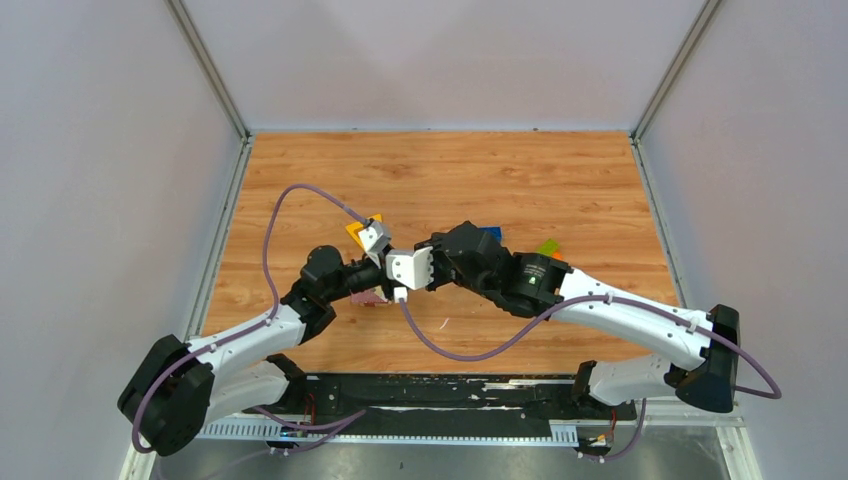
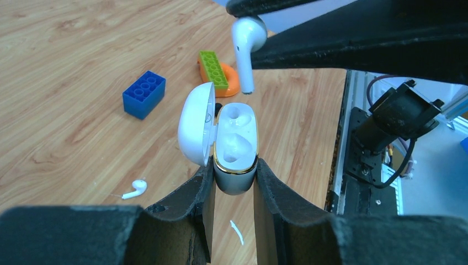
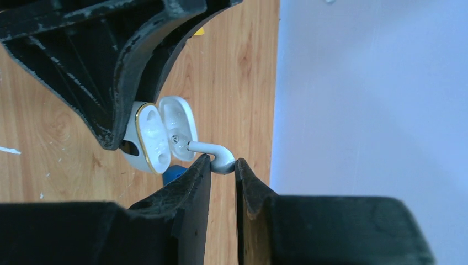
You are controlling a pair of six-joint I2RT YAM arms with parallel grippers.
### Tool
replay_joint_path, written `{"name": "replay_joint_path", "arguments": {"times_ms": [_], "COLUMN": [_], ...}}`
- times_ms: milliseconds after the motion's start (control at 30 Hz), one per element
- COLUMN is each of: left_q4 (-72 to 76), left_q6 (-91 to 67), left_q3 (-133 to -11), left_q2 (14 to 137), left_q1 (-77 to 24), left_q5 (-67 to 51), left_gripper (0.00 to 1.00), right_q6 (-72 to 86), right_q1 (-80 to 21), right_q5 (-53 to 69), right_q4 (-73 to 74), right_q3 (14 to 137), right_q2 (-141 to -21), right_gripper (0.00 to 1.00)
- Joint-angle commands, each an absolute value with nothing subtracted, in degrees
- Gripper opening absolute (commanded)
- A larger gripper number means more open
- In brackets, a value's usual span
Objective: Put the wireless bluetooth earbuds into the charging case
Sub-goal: Insert the left earbud into the left side groove of the charging case.
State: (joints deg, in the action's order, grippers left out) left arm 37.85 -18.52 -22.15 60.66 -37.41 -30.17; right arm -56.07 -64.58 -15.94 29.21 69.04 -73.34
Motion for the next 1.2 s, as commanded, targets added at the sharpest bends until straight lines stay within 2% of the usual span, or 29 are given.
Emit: {"name": "replay_joint_path", "arguments": {"times_ms": [0,1167], "left_q4": [42.6,45.8], "left_q6": [-20.2,-23.7], "left_q3": [-24.0,-23.9], "left_q2": [59.5,60.0], "left_q1": [-37.2,-36.9], "left_q5": [-31.8,-33.7], "left_gripper": [0.0,0.0], "right_q6": [-58.3,-60.0], "right_q1": [-65.5,-68.2], "right_q5": [-19.7,-19.0], "right_q4": [23.4,24.1], "right_q3": [69.8,68.4], "right_q2": [-71.5,-71.1], "right_gripper": [0.0,0.0]}}
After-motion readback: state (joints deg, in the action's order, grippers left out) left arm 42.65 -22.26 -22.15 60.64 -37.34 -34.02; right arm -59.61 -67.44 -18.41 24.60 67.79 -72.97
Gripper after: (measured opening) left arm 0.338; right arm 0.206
